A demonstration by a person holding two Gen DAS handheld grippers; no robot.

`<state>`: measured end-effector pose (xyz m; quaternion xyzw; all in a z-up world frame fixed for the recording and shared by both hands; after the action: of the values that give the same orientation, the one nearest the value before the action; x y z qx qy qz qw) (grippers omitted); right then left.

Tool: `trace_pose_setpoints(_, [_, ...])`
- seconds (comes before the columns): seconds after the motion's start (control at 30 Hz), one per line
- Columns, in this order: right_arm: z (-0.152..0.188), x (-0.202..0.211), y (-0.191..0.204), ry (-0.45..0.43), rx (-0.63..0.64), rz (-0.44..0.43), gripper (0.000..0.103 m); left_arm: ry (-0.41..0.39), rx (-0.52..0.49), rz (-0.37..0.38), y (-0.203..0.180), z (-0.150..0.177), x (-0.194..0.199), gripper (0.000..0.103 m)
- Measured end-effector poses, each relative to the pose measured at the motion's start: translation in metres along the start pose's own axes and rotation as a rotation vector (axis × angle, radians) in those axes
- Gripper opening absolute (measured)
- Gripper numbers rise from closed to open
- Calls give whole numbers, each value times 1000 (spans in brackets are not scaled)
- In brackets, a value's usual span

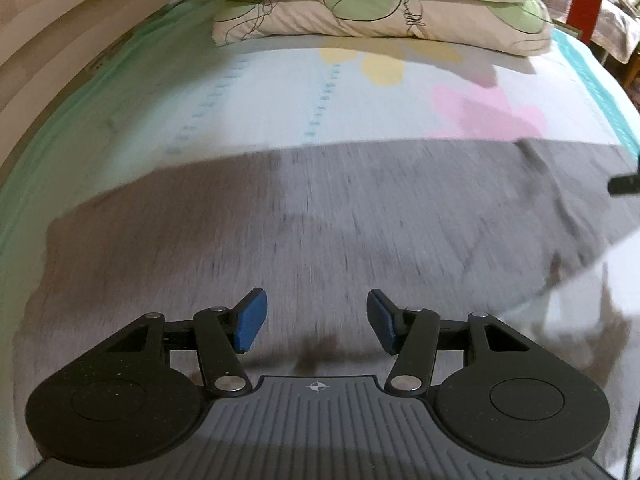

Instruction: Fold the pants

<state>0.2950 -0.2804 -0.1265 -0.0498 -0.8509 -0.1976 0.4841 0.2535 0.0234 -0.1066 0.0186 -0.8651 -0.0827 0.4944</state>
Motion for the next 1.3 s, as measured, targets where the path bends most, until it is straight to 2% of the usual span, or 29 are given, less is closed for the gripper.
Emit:
trace_pose_setpoints(0.13, [-49, -45, 1, -3, -56, 26, 81, 31, -14, -7, -3, -15, -29, 54])
trace_pose_setpoints(0.27, [-85, -86, 1, 22, -131, 48, 82, 73, -43, -8, -6, -14, -51, 54])
trace_pose_setpoints(0.37, [-99, -109, -1, 33, -192, 63, 83, 102, -56, -4, -8, -9, -62, 55])
trace_pose_setpoints(0.53, [-103, -135, -2, 68, -224, 126, 83, 85, -74, -6, -10, -3, -62, 55])
trace_pose_setpoints(0.6, [-101, -137, 0, 64, -200, 158, 74, 87, -74, -3, -8, -3, -60, 55])
trace_pose_setpoints(0.63, [-101, -137, 0, 67, -176, 190, 51, 91, -72, 0, -7, -5, -59, 55])
trace_pose_setpoints(0.67, [-98, -135, 1, 70, -132, 242, 33, 93, -67, 4, -6, -6, -58, 55])
trace_pose_setpoints(0.7, [-96, -133, 3, 66, -89, 247, 25, 94, -61, 9, -6, -7, -56, 55])
trace_pose_setpoints(0.73, [-94, -130, 3, 69, -68, 216, 12, 93, -54, 16, -5, -9, -53, 55])
trace_pose_setpoints(0.77, [-90, -124, 1, 71, -68, 192, 6, 86, -46, 24, -5, -12, -50, 55])
trace_pose_setpoints(0.9, [-73, -91, -12, 53, -66, 123, 6, 56, 4, 65, -8, -30, -39, 55])
trace_pose_setpoints(1.03, [-35, -59, -26, 44, -70, 66, 4, 45, 75, 125, -11, -50, -32, 55])
trace_pose_setpoints(1.13, [-10, -53, -38, 56, -79, 51, 3, 41, 118, 152, -18, -69, -33, 55])
trace_pose_setpoints(1.23, [10, -54, -45, 66, -55, 81, 1, 79, 153, 177, -25, -81, -45, 55])
trace_pose_setpoints(1.3, [16, -53, -50, 50, -60, 69, 1, 116, 181, 205, -29, -85, -53, 55])
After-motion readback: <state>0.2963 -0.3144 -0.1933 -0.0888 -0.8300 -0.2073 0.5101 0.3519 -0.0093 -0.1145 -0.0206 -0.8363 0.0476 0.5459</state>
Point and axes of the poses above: each gripper's, at about its wrist camera, not at the fingertips, and x roughly against the way its jaws point, y to its left, z to its underside, the point moved 5 cm from there along -x, roughly the way its jaws point, and after that the axes turned 5 degrees about -z, right-handed, at the moved point
